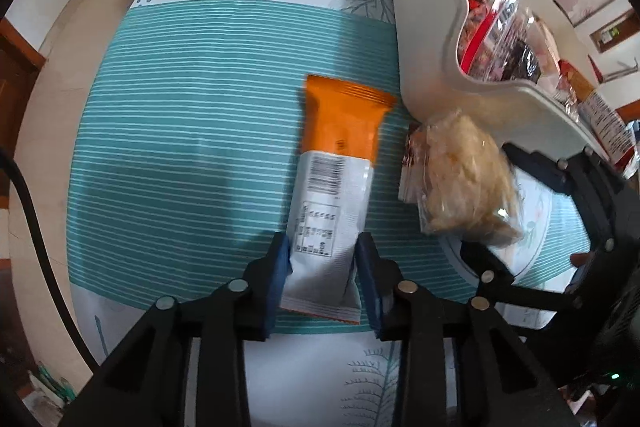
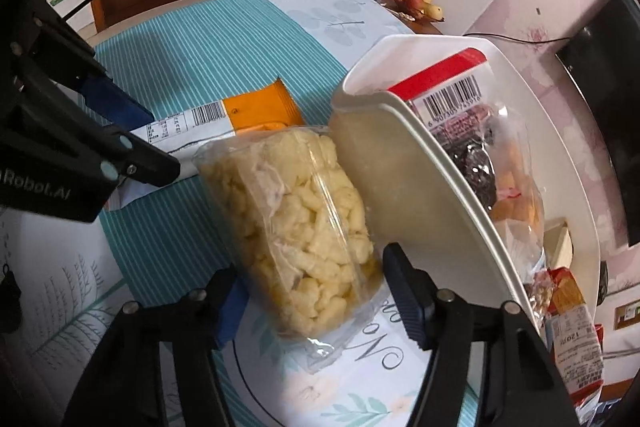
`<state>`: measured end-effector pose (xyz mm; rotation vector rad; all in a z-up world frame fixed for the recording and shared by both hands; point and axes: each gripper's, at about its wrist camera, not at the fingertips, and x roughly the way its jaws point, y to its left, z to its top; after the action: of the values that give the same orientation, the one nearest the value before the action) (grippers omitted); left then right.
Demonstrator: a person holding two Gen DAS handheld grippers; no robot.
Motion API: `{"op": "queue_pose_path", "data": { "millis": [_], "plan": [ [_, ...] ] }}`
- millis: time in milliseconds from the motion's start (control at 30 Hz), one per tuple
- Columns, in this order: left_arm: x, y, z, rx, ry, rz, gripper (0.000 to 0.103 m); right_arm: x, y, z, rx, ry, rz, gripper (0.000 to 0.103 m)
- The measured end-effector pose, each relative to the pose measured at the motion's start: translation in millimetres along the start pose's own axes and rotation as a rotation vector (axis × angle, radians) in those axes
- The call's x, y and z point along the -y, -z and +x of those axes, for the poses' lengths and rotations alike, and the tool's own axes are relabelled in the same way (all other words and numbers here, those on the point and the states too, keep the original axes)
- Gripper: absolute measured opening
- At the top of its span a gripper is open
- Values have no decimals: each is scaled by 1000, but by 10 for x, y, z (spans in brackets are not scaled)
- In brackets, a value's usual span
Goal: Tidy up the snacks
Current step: 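Close left tool on orange-white bar while right tool closes on puffed-snack bag, then lift and carry both held packets over the white plastic box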
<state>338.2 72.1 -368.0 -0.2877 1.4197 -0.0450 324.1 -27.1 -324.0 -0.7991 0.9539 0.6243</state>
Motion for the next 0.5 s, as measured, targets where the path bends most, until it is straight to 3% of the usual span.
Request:
{"op": "queue_pose_path", "data": {
  "millis": [433,500],
  "plan": [
    [-136,246,-135,-7,52,-53,31,-50,66,-243,2,-41,81,59],
    [-143,260,-210,8,54,-53,31,-61,72,-322,17,-52,100,54]
  ]
}}
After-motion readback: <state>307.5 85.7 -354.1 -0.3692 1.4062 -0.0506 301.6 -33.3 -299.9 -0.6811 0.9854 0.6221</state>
